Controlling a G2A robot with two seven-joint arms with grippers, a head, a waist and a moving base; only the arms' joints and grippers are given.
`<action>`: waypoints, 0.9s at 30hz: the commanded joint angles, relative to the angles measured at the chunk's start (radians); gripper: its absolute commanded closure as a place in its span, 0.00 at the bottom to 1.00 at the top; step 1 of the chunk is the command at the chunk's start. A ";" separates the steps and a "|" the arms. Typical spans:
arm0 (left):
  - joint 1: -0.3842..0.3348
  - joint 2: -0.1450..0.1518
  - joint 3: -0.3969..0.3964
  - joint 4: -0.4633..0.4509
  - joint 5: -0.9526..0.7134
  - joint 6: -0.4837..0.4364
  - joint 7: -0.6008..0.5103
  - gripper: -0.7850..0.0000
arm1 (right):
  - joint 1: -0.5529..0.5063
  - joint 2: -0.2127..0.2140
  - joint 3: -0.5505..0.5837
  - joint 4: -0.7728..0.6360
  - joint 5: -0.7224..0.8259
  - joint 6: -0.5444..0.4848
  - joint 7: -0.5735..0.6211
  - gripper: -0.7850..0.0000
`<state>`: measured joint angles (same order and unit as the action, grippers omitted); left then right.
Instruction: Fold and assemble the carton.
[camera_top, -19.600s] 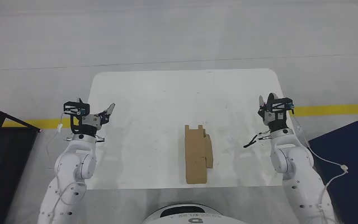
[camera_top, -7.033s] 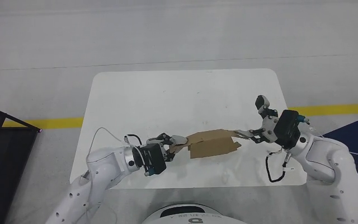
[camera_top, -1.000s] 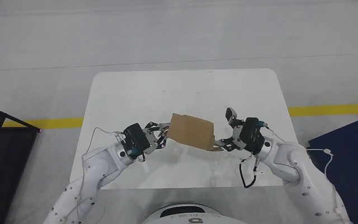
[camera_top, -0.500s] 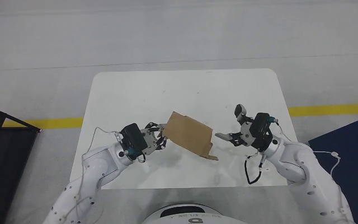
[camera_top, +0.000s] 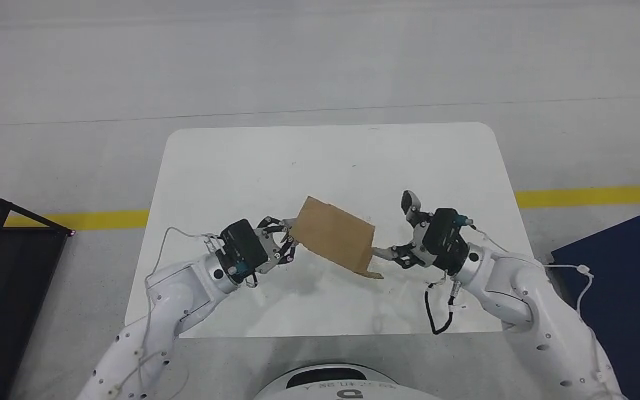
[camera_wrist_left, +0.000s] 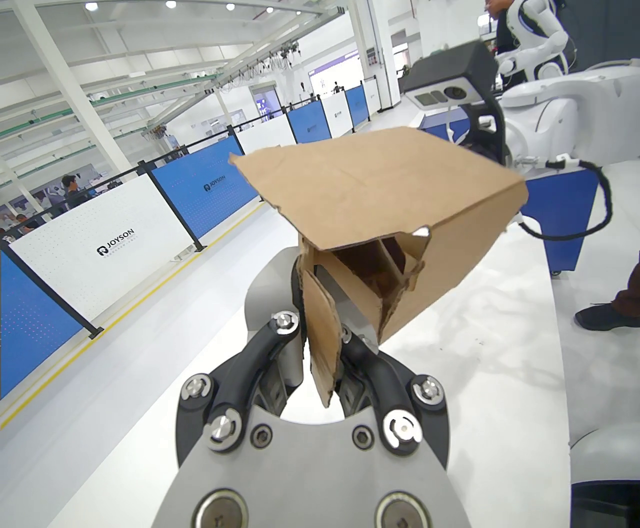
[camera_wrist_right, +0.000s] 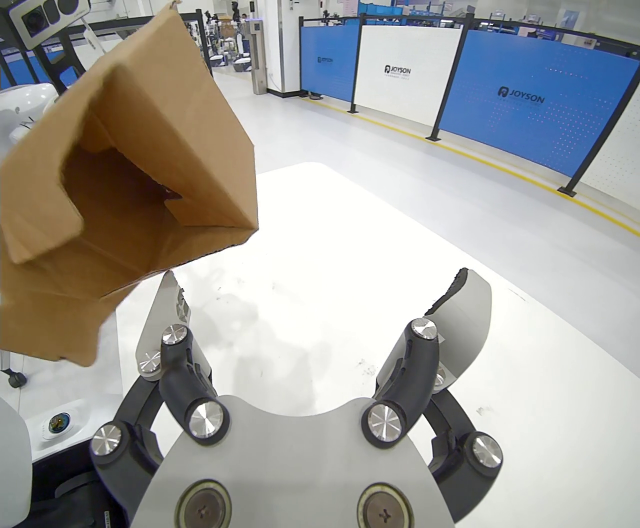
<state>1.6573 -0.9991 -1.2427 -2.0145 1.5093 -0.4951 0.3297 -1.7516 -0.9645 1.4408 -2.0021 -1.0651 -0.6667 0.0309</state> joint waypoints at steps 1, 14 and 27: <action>0.001 0.000 -0.001 0.001 0.004 0.001 0.000 1.00 | -0.003 0.000 0.006 -0.003 -0.004 0.002 0.006 0.00; 0.000 -0.003 0.003 0.008 -0.022 -0.013 0.027 1.00 | -0.021 -0.003 0.037 0.023 0.042 0.029 -0.039 0.00; -0.006 -0.006 0.013 0.002 -0.020 -0.014 0.028 1.00 | -0.029 -0.006 0.066 0.048 0.085 0.031 -0.046 0.00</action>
<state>1.6513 -1.0053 -1.2295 -2.0132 1.4880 -0.5091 0.3572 -1.7794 -0.9699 1.5036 -1.9551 -0.9861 -0.6343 -0.0119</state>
